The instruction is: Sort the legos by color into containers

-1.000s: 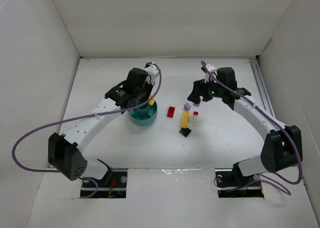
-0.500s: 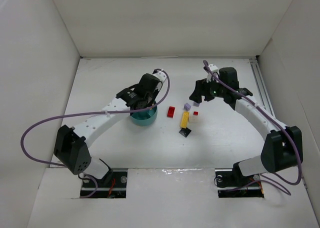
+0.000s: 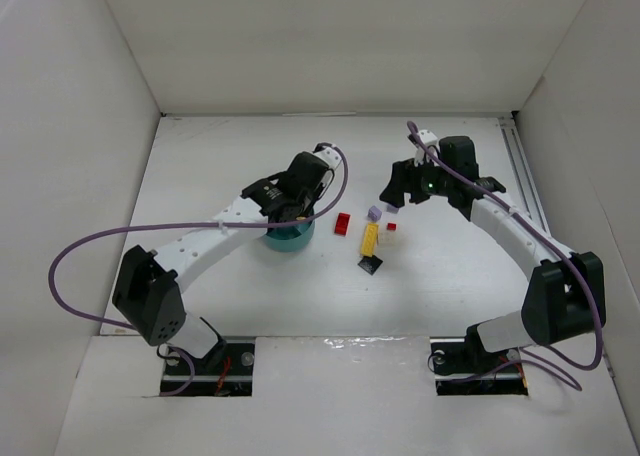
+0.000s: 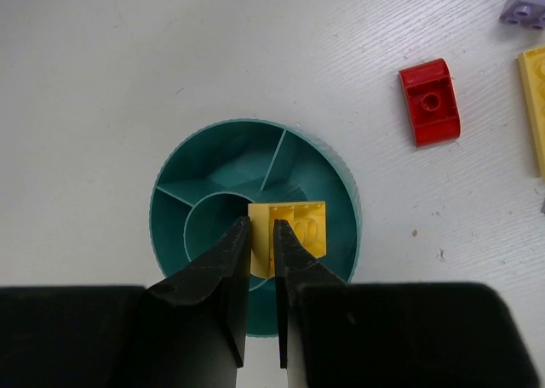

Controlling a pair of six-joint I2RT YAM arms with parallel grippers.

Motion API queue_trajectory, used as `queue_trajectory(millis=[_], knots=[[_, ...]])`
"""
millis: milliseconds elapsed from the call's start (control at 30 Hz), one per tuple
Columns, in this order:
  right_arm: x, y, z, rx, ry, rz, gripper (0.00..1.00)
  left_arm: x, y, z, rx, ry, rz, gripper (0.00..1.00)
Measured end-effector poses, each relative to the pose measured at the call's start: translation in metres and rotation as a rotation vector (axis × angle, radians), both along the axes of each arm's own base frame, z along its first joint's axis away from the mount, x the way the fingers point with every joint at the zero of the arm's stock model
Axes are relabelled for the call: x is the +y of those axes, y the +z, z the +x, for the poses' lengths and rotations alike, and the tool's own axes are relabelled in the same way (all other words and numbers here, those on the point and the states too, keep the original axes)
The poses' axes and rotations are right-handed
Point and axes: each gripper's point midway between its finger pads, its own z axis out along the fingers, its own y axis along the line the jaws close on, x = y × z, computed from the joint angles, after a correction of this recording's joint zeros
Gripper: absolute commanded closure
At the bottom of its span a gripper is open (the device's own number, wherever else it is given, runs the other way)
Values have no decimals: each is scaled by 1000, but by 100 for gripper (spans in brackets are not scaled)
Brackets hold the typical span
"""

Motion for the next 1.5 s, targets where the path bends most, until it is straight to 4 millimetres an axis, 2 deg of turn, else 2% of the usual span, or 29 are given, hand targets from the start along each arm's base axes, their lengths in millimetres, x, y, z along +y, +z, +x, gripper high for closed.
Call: queue_trajectory(millis=[233,267,300,467,700,800,900,1000,1067,1100,1167,1200,1267,1333,1400,1433,1500], knots=[[0,-5,-3,4,16,-11,19,-4,-3,2,-8,-7,13,91],[-1,-6,-4,7,18,-13,19,-5,-3,2,-9,-7,17,86],[-1,-8,-5,9,19,-15,19,-6,-4,1,-9,-8,18,78],[-1,-9,-6,13,24,-15,19,-3,-19,-6,47,-14,67,61],[2,-11,-13,30,56,-10,20,0,-23,-9,64,-9,81,58],[5,-13,-20,45,89,-10,29,3,-16,-7,48,8,73,57],[13,-17,-32,59,149,-23,34,4,11,5,-9,30,8,50],[25,-27,-55,56,268,-64,41,5,61,19,-109,47,-113,41],[31,-37,-73,41,374,-109,41,3,103,26,-187,40,-200,32],[33,-42,-82,20,446,-147,37,2,124,28,-221,30,-244,28],[33,-51,-95,-17,577,-217,33,0,158,29,-272,-13,-315,17],[31,-57,-100,-39,647,-258,31,1,171,31,-290,-32,-342,14],[23,-68,-101,-106,799,-349,28,10,187,38,-302,-54,-379,10],[13,-79,-93,-168,940,-430,26,23,195,51,-294,-59,-404,6],[3,-86,-78,-212,1070,-495,26,34,196,63,-263,-65,-431,6],[0,-86,-63,-247,1153,-533,25,39,195,71,-246,-64,-448,5],[0,-85,-46,-292,1229,-564,25,48,186,81,-202,-59,-475,3]])
